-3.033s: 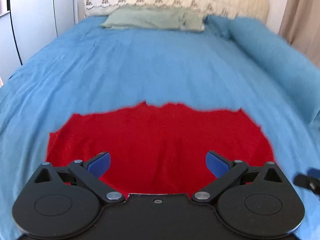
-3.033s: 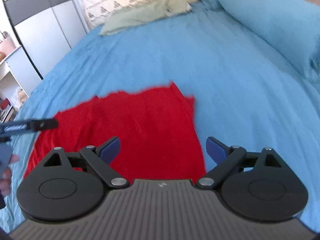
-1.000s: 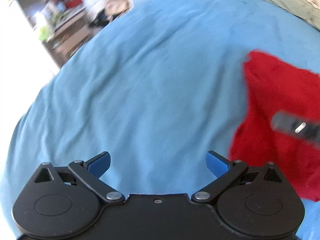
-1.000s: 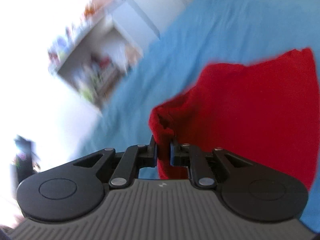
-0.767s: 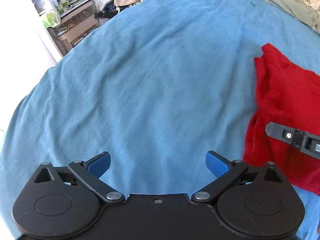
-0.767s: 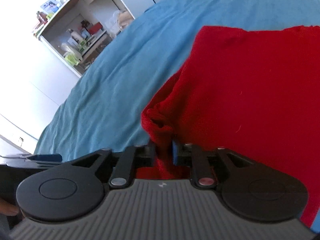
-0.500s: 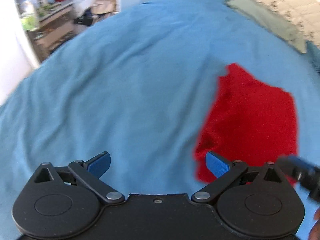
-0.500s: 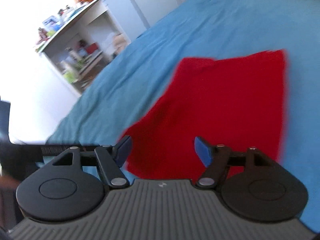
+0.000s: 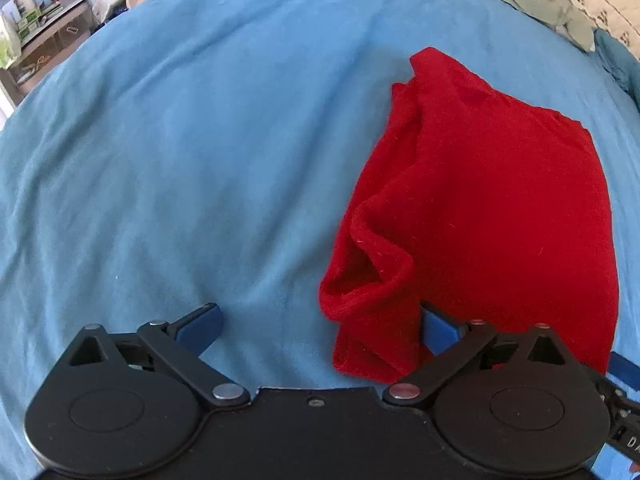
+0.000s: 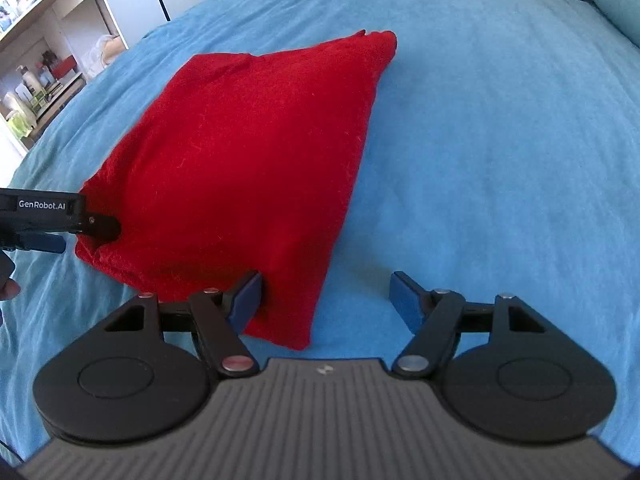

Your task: Fold small clothes

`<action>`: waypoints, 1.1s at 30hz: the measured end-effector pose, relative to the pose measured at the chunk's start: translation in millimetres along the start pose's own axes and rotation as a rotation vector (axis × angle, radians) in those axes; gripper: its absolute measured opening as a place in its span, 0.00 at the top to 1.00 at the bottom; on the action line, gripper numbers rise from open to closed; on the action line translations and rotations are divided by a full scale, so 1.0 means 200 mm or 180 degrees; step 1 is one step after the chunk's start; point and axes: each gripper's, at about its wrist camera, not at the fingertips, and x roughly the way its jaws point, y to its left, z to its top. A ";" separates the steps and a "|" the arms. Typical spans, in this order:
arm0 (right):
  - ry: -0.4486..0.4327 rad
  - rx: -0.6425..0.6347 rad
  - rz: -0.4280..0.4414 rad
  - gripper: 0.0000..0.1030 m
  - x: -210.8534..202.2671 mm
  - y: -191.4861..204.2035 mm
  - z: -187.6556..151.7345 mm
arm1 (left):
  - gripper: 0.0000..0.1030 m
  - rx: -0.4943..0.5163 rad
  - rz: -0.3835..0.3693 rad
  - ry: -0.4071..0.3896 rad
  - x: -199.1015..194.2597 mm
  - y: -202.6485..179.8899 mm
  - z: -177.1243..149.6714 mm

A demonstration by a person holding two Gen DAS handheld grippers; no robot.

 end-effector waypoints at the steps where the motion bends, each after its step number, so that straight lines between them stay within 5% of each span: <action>1: 0.0030 0.0018 0.0021 0.16 -0.01 0.00 0.02 | 0.01 0.0042 -0.0016 -0.0032 -0.02 -0.01 0.01; 6: 0.0051 0.0403 0.0387 0.07 -0.06 -0.10 0.17 | 0.01 0.0555 -0.0357 -0.0437 -0.11 -0.07 0.15; 12: 0.0090 0.0469 0.0386 0.03 0.02 -0.19 0.39 | 0.03 0.0826 -0.0900 -0.0201 0.06 -0.14 0.39; 18: 0.0124 0.0745 0.0532 0.03 0.18 -0.26 0.47 | 0.13 0.0786 -0.1159 -0.0058 0.15 -0.16 0.47; 24: 0.0151 0.0915 0.0738 0.13 0.28 -0.26 0.47 | 0.22 0.0758 -0.1307 0.0066 0.22 -0.15 0.47; 30: 0.0136 0.1136 0.0851 0.26 0.33 -0.25 0.45 | 0.44 0.0792 -0.1293 0.0089 0.21 -0.19 0.46; 33: 0.0124 0.1073 0.0860 0.45 0.33 -0.23 0.46 | 0.56 0.0881 -0.1125 0.0028 0.18 -0.24 0.46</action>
